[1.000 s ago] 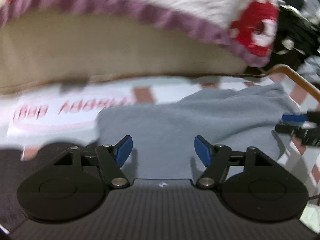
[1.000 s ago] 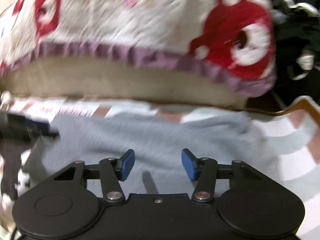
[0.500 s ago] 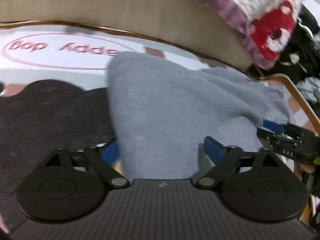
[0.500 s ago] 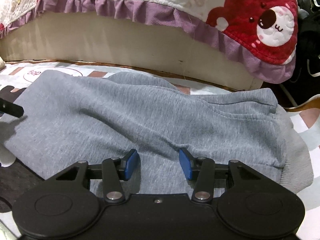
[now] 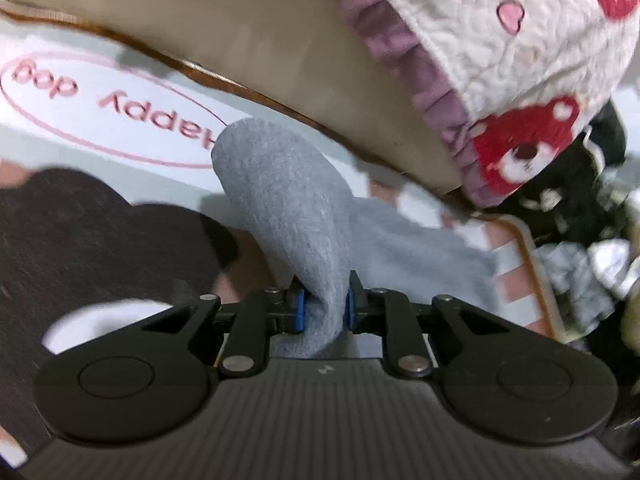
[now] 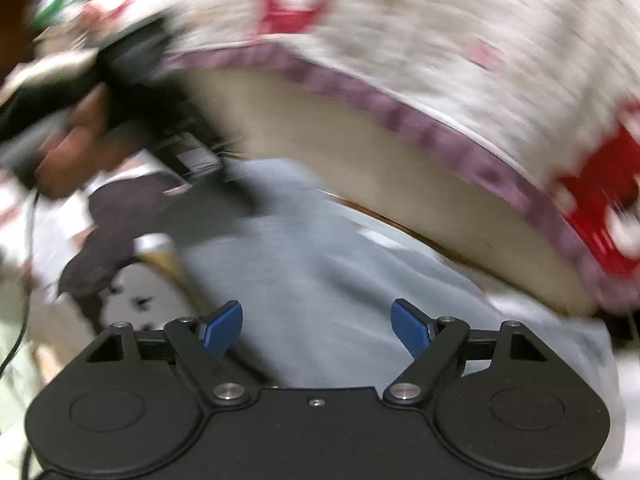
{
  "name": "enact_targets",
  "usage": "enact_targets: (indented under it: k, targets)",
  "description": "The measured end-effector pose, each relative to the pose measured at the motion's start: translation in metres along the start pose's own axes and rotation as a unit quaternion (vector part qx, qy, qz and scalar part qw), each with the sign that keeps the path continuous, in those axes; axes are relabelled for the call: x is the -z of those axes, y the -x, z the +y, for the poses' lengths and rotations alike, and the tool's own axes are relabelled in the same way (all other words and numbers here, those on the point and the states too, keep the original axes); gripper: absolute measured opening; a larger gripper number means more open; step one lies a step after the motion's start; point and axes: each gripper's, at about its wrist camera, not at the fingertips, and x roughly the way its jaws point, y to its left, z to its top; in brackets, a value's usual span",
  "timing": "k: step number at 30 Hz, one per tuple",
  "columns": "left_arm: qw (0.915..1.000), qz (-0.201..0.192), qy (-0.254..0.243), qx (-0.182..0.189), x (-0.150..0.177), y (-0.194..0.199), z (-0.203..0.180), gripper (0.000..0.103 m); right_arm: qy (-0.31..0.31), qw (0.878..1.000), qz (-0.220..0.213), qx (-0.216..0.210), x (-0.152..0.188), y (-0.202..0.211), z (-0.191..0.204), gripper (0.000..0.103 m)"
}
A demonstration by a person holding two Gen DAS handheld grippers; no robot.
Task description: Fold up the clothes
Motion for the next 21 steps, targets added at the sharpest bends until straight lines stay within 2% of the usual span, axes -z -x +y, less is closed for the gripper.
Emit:
enact_targets:
  k: [2, 5, 7, 9, 12, 14, 16, 18, 19, 20, 21]
  targets:
    - [0.9998, 0.001, 0.018, 0.01, -0.002, 0.001, -0.008, 0.017, 0.049, 0.999, -0.009, -0.004, -0.006, -0.005, 0.033, 0.085]
    - [1.0, 0.003, 0.007, 0.006, -0.002, 0.004, -0.022, 0.016, 0.095, 0.993, 0.012, 0.071, -0.002, -0.041, 0.061, 0.085]
    - [1.0, 0.007, 0.002, -0.002, -0.001, 0.006, -0.027, 0.016, 0.073, 0.992, 0.015, 0.105, -0.005, -0.053, 0.063, 0.085]
    - [0.9999, 0.01, 0.001, -0.012, 0.001, 0.008, -0.03, 0.016, 0.006, 0.995, 0.02, 0.096, -0.014, -0.057, 0.052, 0.085]
    - [0.9989, 0.011, -0.011, -0.045, 0.005, 0.008, -0.039, 0.015, 0.017, 0.994, 0.025, 0.104, -0.019, -0.067, 0.061, 0.085]
    - [0.9993, 0.014, -0.009, -0.035, 0.008, 0.01, -0.045, 0.015, 0.033, 0.993, 0.027, 0.112, -0.022, -0.074, 0.069, 0.086]
    - [0.9993, 0.013, -0.018, -0.029, 0.009, 0.014, -0.053, 0.015, 0.022, 0.991, 0.016, 0.132, -0.024, -0.072, 0.068, 0.083]
    - [0.9992, 0.003, -0.025, -0.03, 0.011, 0.022, -0.057, 0.017, -0.004, 0.99, 0.005, 0.141, -0.025, -0.066, 0.058, 0.033]
    - [0.999, -0.003, -0.03, -0.032, 0.012, 0.027, -0.059, 0.02, -0.026, 0.991, 0.003, 0.134, -0.026, -0.063, 0.048, 0.027]
    - [0.998, -0.021, -0.044, -0.041, 0.015, 0.035, -0.062, 0.038, -0.049, 0.991, 0.001, 0.127, -0.027, -0.059, 0.037, 0.023]
    - [0.9962, -0.038, -0.061, -0.049, 0.018, 0.043, -0.065, 0.064, -0.075, 0.99, 0.001, 0.118, -0.028, -0.055, 0.027, 0.022]
